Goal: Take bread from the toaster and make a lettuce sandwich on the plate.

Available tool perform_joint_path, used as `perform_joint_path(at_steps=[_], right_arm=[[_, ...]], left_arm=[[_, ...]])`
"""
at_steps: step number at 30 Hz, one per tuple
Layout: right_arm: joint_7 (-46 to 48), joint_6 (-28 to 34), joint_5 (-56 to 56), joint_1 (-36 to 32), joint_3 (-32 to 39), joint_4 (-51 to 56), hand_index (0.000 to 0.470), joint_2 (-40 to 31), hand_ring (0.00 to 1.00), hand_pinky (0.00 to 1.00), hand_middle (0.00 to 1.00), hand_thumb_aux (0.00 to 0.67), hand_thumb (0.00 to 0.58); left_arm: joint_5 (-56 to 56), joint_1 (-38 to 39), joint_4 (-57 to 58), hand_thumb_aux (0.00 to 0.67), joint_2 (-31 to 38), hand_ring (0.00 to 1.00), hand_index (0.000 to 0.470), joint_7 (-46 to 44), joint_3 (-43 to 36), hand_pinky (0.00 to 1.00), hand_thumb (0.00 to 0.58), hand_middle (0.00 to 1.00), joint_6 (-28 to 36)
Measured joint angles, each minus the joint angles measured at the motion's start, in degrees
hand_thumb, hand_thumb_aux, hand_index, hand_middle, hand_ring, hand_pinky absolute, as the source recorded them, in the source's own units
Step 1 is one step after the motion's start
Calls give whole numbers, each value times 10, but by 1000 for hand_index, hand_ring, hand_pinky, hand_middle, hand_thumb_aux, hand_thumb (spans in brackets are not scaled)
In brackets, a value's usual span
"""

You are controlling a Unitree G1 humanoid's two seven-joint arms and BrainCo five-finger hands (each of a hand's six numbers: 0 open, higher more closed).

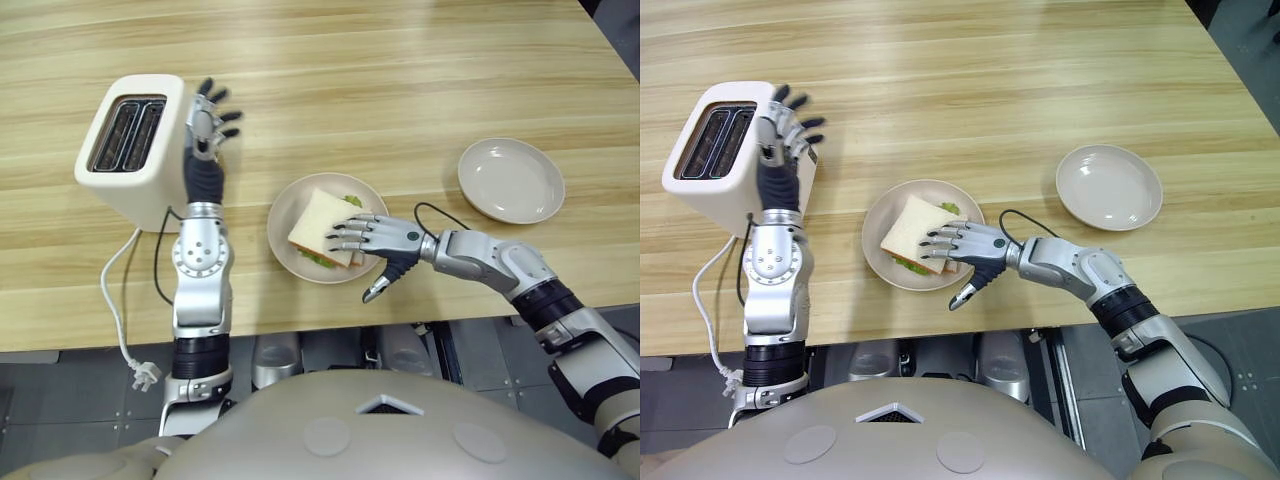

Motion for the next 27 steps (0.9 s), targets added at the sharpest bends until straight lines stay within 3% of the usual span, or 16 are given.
perform_joint_path(at_steps=[1,2,3,4,5,6,7,12,20,23,27], right_arm=[[-2,1,2,-1,-2,2,0,1,0,0,0,0,0],[-9,4,4,-1,-5,8,170,4,133,133,133,247,349],[-20,8,5,-1,-8,13,289,8,600,600,600,420,500],[-35,14,7,-1,-14,17,395,15,1000,1000,1000,575,568],[-49,22,9,-1,-21,21,460,17,1000,1000,1000,670,580],[-65,28,17,-1,-33,23,460,20,1000,1000,1000,670,580],[-81,38,26,-2,-49,23,460,25,1000,1000,1000,670,580],[-158,43,65,-10,-122,17,460,26,1000,1000,1000,670,580],[-190,-59,268,15,-200,-36,460,62,1000,1000,1000,670,580],[-90,-48,426,39,-195,-39,460,51,1000,1000,1000,670,580],[154,34,631,134,-112,-95,460,-22,1000,1000,1000,670,580]], left_arm=[[0,0,-1,0,0,0,0,-2,0,0,0,0,-2],[0,1,-2,0,0,0,0,-6,-3,0,0,0,-6],[1,3,-2,0,-1,0,0,-10,-10,0,0,0,-9],[2,7,0,26,-2,0,18,-17,-22,0,45,0,-12],[3,11,5,218,-2,0,150,-23,-33,0,316,0,-15],[2,14,8,612,-3,263,420,-31,-46,263,576,263,-17],[1,16,9,670,-4,1000,460,-39,-56,1000,580,1000,-21],[-18,19,9,670,-1,1000,460,-68,-66,1000,580,1000,-35],[-79,19,-3,670,7,1000,460,-125,-67,1000,580,1000,-43],[-119,44,-36,670,43,1000,460,-187,-79,1000,580,1000,-50],[-163,117,-75,670,146,1000,460,-327,-138,1000,580,1000,-65]])
